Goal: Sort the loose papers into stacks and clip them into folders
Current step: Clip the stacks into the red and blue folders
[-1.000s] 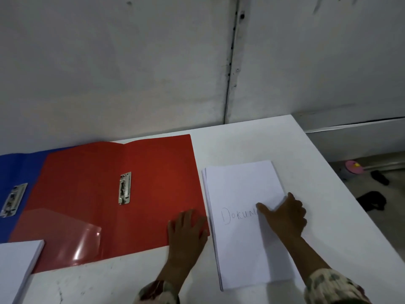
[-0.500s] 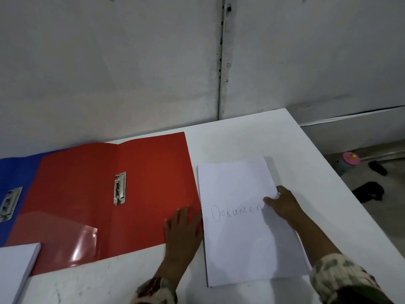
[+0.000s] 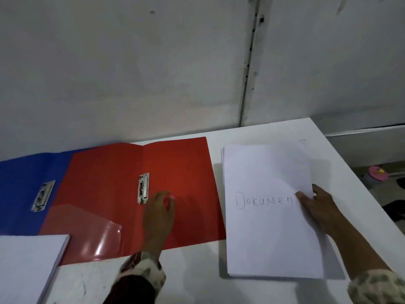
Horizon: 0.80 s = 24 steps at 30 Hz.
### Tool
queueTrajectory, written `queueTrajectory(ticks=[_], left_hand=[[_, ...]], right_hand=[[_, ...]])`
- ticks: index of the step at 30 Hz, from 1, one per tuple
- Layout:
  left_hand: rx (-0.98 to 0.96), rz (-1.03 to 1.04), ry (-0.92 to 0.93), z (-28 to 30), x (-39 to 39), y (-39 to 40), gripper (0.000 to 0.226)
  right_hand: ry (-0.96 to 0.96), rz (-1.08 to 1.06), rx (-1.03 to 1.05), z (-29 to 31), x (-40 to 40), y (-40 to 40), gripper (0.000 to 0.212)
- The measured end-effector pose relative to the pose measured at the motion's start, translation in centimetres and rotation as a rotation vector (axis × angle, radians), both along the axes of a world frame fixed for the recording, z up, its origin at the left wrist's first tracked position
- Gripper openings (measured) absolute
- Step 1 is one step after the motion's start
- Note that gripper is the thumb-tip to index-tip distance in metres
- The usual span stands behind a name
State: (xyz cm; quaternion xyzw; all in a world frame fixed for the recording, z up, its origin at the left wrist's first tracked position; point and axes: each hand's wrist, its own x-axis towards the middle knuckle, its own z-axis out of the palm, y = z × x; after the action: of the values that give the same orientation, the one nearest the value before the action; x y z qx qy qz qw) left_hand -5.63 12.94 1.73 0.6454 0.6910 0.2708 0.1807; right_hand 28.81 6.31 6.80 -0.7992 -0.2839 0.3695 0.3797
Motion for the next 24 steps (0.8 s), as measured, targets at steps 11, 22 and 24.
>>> queueTrajectory(ticks=[11,22,24], left_hand=[[-0.313,0.384,-0.216,-1.3,-7.0,3.8,0.033],[-0.668,0.375,-0.600,-1.2,-10.5,5.5,0.018],[-0.680,0.408,-0.601,-1.5,-10.6,5.8,0.022]], right_hand=[[0.133,0.165,0.028,-0.6,-7.0,6.2,0.021],[0.148,0.215,-0.058,-3.7,-12.9,8.4,0.022],[0.135,0.224,-0.056,-3.9,-13.6,8.8,0.015]])
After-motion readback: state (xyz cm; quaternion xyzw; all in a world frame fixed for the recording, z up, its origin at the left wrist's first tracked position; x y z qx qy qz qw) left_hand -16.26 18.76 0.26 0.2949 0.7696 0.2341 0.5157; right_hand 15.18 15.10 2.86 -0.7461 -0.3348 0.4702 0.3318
